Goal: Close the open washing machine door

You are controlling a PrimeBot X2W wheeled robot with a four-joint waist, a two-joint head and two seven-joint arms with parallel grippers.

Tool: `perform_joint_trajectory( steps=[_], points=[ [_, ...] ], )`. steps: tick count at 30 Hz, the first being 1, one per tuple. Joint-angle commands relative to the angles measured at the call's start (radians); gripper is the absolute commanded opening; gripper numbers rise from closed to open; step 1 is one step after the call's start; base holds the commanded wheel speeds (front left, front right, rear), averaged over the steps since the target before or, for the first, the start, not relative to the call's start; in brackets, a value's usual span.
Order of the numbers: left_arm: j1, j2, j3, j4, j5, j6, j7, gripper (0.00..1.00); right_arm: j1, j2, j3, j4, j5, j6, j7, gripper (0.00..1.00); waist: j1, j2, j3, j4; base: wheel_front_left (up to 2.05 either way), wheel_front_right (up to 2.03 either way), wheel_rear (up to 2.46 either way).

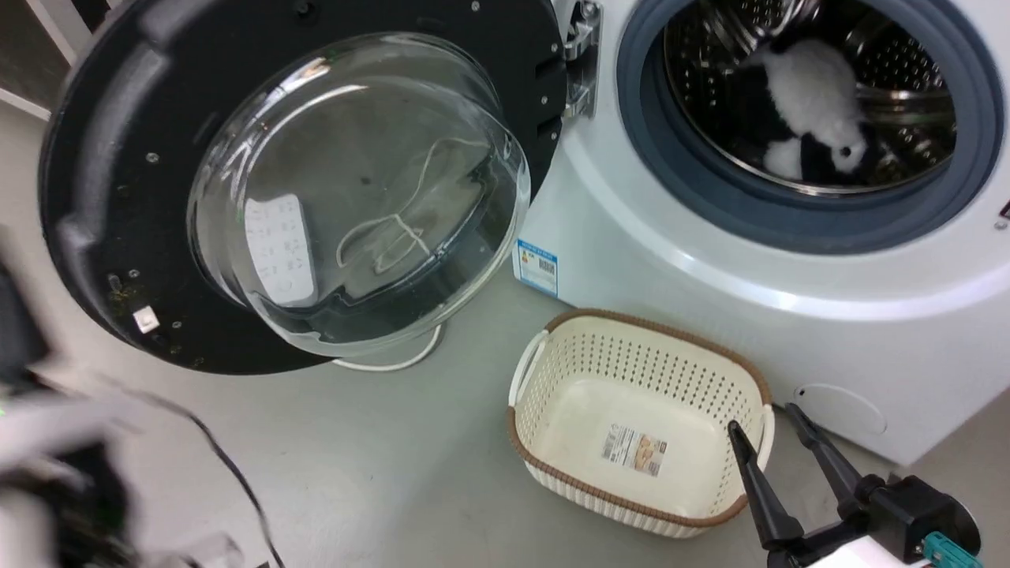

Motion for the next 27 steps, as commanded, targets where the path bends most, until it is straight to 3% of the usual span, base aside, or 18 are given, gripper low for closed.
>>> perform_joint_trajectory(
  steps=[1,5,10,14,18,27],
  points=[
    [-0.041,0.013,0.026,0.008,-0.037,0.004,0.009,0.00,0.008,-0.010,0.001,-0.006,0.010,-0.001,-0.005,1.00,0.0000,0.0000,0.017,-0.010,0.00,0.00,0.00],
    [-0.190,0.098,0.148,0.112,-0.195,0.047,0.136,0.00,-0.004,-0.030,0.011,-0.022,0.017,-0.001,-0.005,1.00,0.0000,0.0000,0.053,-0.038,0.00,0.00,0.00],
    [-0.344,0.210,0.229,0.286,-0.316,0.110,0.301,0.00,-0.016,-0.055,0.023,-0.038,0.025,-0.001,0.001,1.00,0.0000,0.0000,0.095,-0.078,0.00,0.00,0.00],
    [-0.471,0.226,0.338,0.427,-0.508,0.199,0.453,0.00,-0.029,-0.074,0.024,-0.047,0.035,-0.001,0.004,1.00,0.0000,0.0000,0.123,-0.108,0.00,0.00,0.00],
    [-0.486,0.322,0.409,0.562,-0.571,0.270,0.571,0.00,-0.044,-0.096,0.026,-0.054,0.050,-0.001,0.004,1.00,0.0000,0.0000,0.152,-0.145,0.00,0.00,0.00],
    [-0.444,0.336,0.358,0.615,-0.605,0.278,0.744,0.00,-0.043,-0.112,0.027,-0.050,0.059,-0.001,0.002,1.00,0.0000,0.0000,0.157,-0.149,0.00,0.00,0.00]
  ],
)
